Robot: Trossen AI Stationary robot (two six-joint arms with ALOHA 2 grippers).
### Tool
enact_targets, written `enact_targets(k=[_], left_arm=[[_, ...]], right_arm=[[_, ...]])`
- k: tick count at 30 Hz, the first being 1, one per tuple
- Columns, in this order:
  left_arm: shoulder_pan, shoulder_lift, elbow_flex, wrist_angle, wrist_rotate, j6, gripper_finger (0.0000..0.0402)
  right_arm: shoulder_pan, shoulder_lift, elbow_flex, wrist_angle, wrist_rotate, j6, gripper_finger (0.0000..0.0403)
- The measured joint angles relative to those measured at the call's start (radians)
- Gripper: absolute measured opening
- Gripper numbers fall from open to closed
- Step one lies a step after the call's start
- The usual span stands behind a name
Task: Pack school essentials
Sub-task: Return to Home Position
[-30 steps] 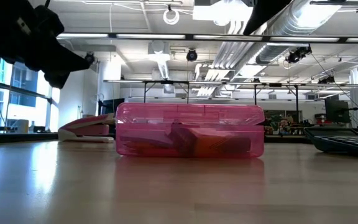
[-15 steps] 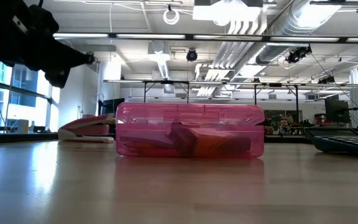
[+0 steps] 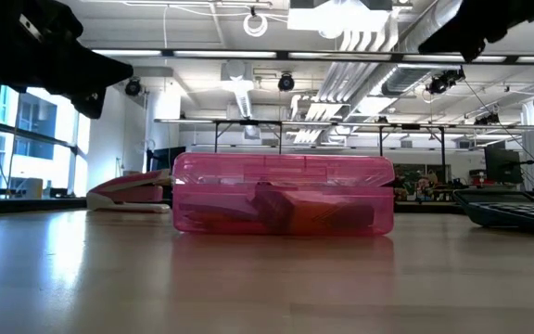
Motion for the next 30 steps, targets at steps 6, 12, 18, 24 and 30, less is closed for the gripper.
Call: enact_targets(k=[6,12,18,24,30], left_arm=[[0.026,-0.001,0.0,-0.046,0.002,0.091,0.0],[0.033,-0.001,0.0,-0.052,0.002,0.093,0.0],[0.033,-0.001,0.0,-0.082,0.001,0.093,0.0],[0.033,-0.001,0.0,-0.137,-0.001,0.065,0.0],[0.033,-0.001,0.0,-0.148,-0.001,0.082,0.0]], right_arm=[[0.0,-0.135,-0.137,0.095,0.0,0.011,0.0],[0.0,-0.247,-0.244,0.157,-0.006,0.004,0.0],[0.0,-0.329,-0.299,0.159,-0.006,-0.014,0.0],[0.0,-0.397,-0.367,0.188,-0.005,-0.015,0.0],[0.0,-0.459,-0.469,0.228,-0.005,-0.004,0.0]])
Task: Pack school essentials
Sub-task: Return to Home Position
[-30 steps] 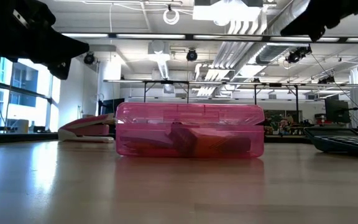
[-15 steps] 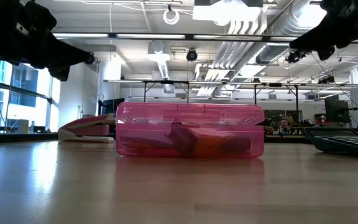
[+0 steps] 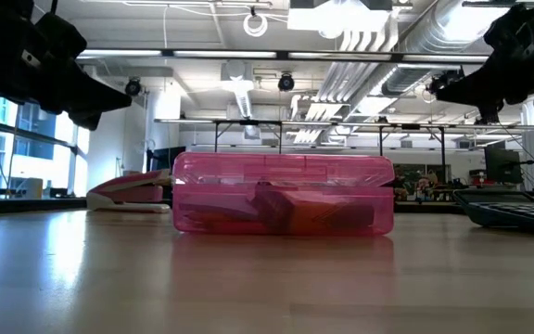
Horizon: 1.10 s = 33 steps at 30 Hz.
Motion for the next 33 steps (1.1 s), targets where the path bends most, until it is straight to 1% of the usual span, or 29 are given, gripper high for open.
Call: enact_targets(k=[7,22,27,33], left_arm=[[0.0,0.0,0.0,0.0,0.0,-0.008,0.0],[0.0,0.0,0.0,0.0,0.0,-0.009,0.0],[0.0,0.0,0.0,0.0,0.0,-0.083,0.0],[0.0,0.0,0.0,0.0,0.0,-0.095,0.0]], right_arm=[[0.0,-0.061,-0.084,0.027,0.0,0.024,0.0],[0.0,-0.061,-0.085,0.03,-0.002,0.018,0.0],[0.0,-0.061,-0.085,0.029,-0.006,0.011,0.0],[0.0,-0.061,-0.085,0.028,-0.01,0.016,0.0]])
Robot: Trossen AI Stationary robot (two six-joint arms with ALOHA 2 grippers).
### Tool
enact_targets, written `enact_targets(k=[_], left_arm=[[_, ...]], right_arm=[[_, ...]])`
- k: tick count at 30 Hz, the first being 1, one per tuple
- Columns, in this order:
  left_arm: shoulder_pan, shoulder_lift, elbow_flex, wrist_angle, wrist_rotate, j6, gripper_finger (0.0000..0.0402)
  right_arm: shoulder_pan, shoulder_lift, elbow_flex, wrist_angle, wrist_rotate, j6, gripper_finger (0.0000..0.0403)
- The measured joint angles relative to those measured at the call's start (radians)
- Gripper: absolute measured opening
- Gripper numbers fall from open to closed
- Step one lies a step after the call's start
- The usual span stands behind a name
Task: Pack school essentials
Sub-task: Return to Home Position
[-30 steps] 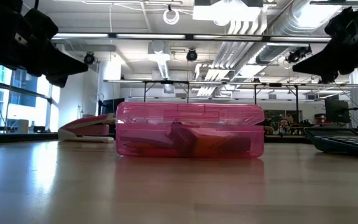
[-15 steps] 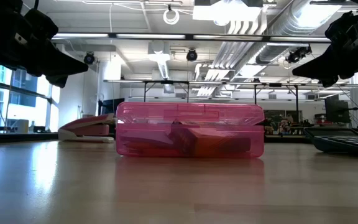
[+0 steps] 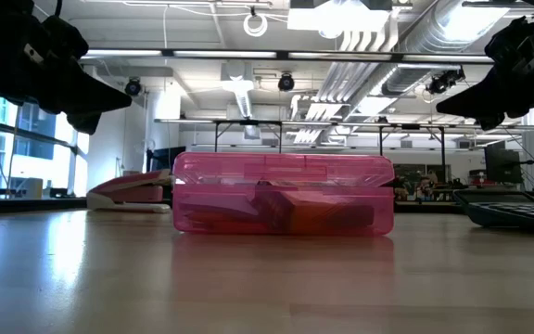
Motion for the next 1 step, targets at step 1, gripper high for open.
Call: enact_targets(k=[1], left_arm=[[0.0,0.0,0.0,0.0,0.0,0.0,0.0]], right_arm=[[0.0,0.0,0.0,0.0,0.0,0.0,0.0]])
